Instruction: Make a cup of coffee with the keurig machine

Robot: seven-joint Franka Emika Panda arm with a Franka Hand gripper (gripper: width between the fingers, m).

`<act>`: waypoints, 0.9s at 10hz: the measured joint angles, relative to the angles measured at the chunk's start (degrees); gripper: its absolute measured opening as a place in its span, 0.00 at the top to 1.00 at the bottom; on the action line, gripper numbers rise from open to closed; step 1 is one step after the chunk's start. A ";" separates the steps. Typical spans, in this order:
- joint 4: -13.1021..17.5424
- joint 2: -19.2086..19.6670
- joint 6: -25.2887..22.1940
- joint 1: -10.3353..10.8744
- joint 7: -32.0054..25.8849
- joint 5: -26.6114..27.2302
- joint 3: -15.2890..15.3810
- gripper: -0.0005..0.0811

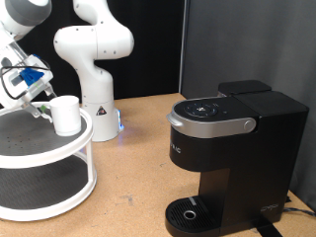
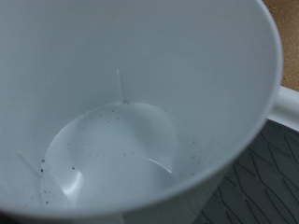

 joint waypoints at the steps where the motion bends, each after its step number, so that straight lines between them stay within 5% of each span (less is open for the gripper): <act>1: -0.10 0.00 0.01 0.11 -0.03 0.14 -0.13 0.01; 5: -0.38 0.00 0.09 0.21 -0.01 1.03 -0.14 0.07; 6: -0.44 0.00 0.49 0.26 0.31 1.49 -0.05 0.29; 7: -0.49 0.00 1.06 0.40 0.68 1.93 0.05 0.29; 9: -0.51 0.00 1.73 0.72 1.06 2.47 0.15 0.70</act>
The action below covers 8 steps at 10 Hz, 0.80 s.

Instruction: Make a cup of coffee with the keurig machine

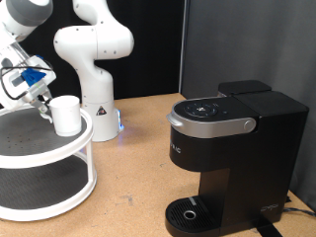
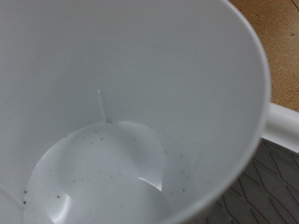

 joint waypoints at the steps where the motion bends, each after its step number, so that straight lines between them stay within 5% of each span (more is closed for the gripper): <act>1: 0.00 0.00 0.14 0.13 0.11 0.13 0.01 0.70; 2: 0.00 0.00 0.17 0.17 0.24 0.32 0.08 0.87; 8: 1.72 -2.84 -4.46 0.17 0.85 4.18 2.05 0.91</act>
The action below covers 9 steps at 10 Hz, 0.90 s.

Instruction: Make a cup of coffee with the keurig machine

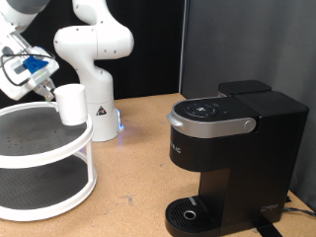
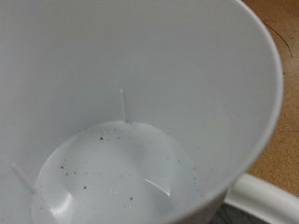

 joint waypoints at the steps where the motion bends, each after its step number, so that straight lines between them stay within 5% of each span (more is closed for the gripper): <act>1: 0.65 -1.25 -1.84 -0.03 1.46 0.53 1.02 0.91; 5: 4.20 -4.95 -10.89 -0.07 6.08 1.02 4.33 0.91; 9: 1.38 -4.86 -5.11 0.48 7.90 4.33 5.25 0.91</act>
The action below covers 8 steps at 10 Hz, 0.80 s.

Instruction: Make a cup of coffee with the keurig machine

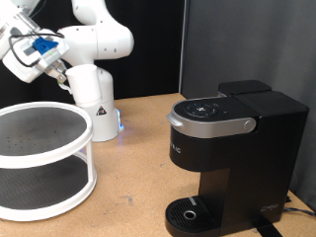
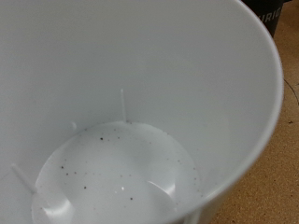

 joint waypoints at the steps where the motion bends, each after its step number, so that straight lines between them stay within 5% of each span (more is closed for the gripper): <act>1: -0.90 0.12 2.36 1.02 1.62 2.03 0.85 0.91; 8: -1.52 6.49 18.88 12.46 7.53 11.37 6.17 0.91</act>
